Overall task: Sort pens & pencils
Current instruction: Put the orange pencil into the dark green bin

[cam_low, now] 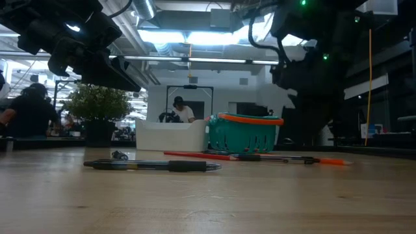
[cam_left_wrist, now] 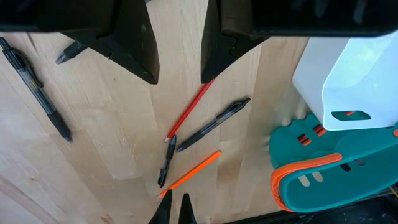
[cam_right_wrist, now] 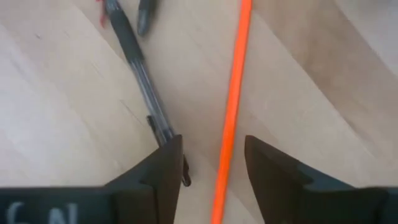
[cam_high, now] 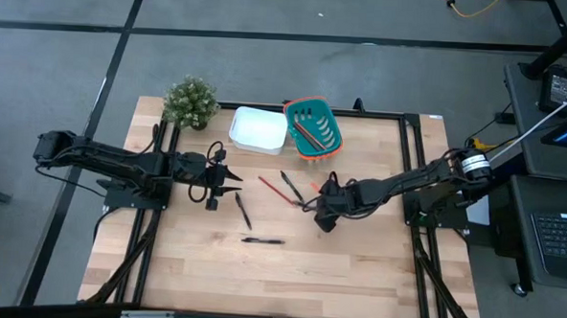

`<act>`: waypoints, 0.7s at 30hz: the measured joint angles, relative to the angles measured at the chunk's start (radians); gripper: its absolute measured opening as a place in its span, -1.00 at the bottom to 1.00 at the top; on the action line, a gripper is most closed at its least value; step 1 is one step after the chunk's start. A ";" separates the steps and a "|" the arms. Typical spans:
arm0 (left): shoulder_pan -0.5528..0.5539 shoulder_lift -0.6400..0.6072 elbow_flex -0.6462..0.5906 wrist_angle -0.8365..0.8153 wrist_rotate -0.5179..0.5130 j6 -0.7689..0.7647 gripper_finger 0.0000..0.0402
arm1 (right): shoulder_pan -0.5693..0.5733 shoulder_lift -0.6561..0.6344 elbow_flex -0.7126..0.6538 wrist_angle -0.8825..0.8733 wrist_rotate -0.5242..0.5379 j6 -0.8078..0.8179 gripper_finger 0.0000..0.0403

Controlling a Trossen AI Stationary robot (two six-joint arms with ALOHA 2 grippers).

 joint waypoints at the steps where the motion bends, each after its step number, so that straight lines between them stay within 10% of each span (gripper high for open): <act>1: 0.000 0.000 0.000 0.000 0.000 0.000 -0.44 | -0.005 -0.007 0.000 0.001 -0.001 0.000 -0.12; 21: 0.000 0.000 0.000 0.008 0.000 0.009 -0.44 | -0.207 0.006 0.126 -0.125 -0.183 -0.217 -0.10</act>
